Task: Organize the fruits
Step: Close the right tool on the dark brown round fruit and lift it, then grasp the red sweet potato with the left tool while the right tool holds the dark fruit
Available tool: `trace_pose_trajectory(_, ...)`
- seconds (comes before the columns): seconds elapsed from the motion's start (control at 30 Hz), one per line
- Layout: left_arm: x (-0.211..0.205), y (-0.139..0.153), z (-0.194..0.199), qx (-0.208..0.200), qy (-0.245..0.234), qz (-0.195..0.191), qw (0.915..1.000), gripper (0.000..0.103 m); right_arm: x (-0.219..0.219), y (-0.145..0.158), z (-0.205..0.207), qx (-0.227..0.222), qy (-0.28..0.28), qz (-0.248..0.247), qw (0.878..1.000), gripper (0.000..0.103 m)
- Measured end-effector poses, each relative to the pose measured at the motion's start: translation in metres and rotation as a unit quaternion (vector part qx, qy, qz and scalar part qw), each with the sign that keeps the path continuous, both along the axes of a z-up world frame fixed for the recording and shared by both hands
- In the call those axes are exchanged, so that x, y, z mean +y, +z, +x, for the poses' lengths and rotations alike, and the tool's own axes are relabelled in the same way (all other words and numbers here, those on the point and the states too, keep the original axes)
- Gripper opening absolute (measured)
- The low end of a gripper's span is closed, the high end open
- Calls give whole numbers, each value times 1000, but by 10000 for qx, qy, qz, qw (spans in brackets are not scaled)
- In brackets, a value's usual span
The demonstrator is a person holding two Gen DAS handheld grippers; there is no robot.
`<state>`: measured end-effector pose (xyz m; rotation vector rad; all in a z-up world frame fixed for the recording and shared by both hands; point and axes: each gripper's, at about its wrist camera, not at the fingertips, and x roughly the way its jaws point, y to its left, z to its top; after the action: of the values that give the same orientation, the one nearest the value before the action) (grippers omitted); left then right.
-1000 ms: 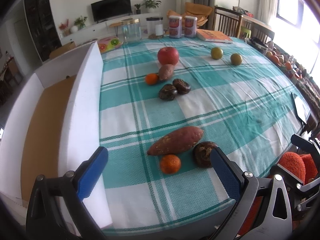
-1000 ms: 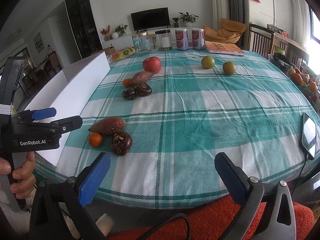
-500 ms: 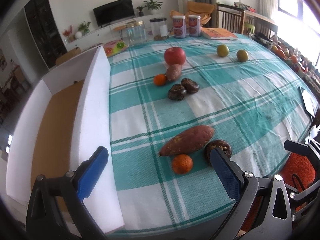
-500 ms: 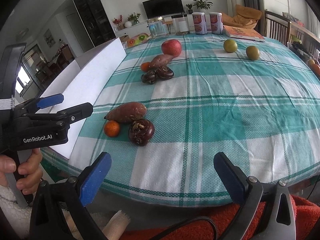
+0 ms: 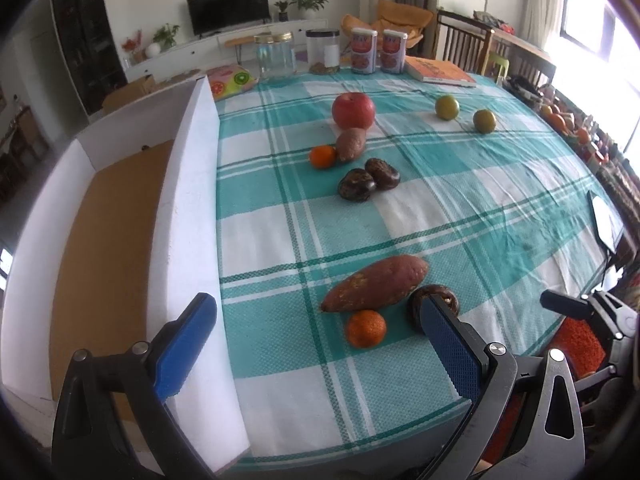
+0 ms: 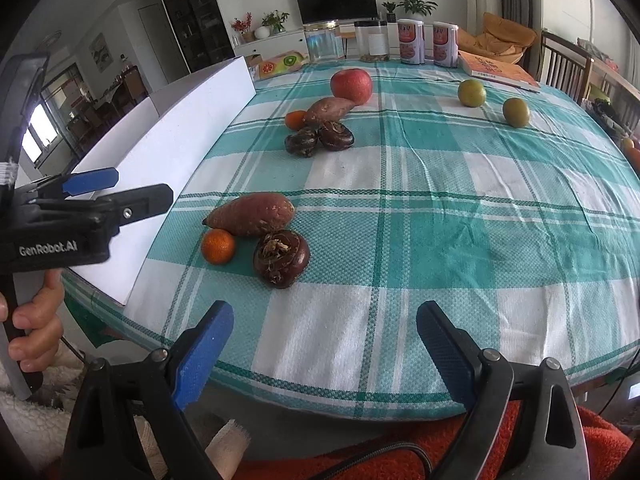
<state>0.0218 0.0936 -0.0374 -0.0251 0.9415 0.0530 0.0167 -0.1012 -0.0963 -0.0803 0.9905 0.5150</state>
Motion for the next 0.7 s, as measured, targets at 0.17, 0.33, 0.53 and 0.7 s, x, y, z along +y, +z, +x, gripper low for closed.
trace_pose_trajectory(0.17,10,11,6,-50,-198,-146,9997,102,17,-16,27,393,231,107,9989,78)
trace_pose_trajectory(0.33,2,9,11,103,-687,-260,9972,102,48,-32,39,436,651,-190,9967,78)
trace_pose_trajectory(0.53,-28,-5,20,543,-1521,120,9868,102,46,-36,48,278,415,-291,9983,46)
trace_pose_trajectory(0.7,-52,-28,39,900,-1850,453,9776,102,14,-35,54,447,-129,99,9989,46)
